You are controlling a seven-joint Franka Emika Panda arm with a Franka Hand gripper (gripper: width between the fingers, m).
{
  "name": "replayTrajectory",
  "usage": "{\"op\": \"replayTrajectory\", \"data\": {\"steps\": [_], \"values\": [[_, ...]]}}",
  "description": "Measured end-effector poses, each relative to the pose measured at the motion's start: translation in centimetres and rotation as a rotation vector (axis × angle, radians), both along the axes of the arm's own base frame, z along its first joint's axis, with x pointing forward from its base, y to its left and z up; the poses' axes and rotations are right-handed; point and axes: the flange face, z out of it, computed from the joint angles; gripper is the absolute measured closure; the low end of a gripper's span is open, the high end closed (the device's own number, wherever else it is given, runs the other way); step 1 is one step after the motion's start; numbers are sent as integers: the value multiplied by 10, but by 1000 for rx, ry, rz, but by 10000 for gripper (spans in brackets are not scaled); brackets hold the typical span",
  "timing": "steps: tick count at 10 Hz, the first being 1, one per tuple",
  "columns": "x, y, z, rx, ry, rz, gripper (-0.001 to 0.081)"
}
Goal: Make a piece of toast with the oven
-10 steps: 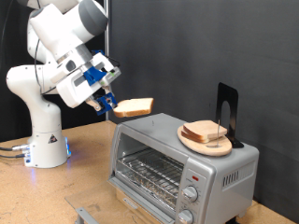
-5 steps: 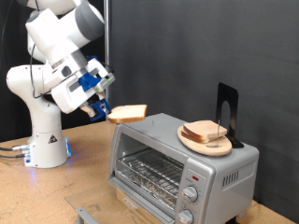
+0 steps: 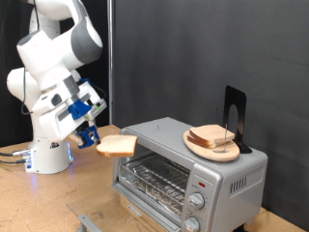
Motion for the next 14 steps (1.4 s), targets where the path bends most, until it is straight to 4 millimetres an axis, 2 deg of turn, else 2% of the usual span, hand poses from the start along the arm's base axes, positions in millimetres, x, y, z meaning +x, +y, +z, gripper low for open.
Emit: {"op": "replayTrajectory", "data": {"steps": [4, 6, 8, 10, 12, 14], "values": [[12, -18, -49, -12, 11, -18, 337], [23, -23, -64, 12, 15, -72, 337], [22, -20, -65, 8, 29, -23, 337], [26, -13, -63, -1, 48, 135, 337], [35, -7, -59, -46, 104, 363, 337], [51, -4, -59, -93, 127, 471, 337]]}}
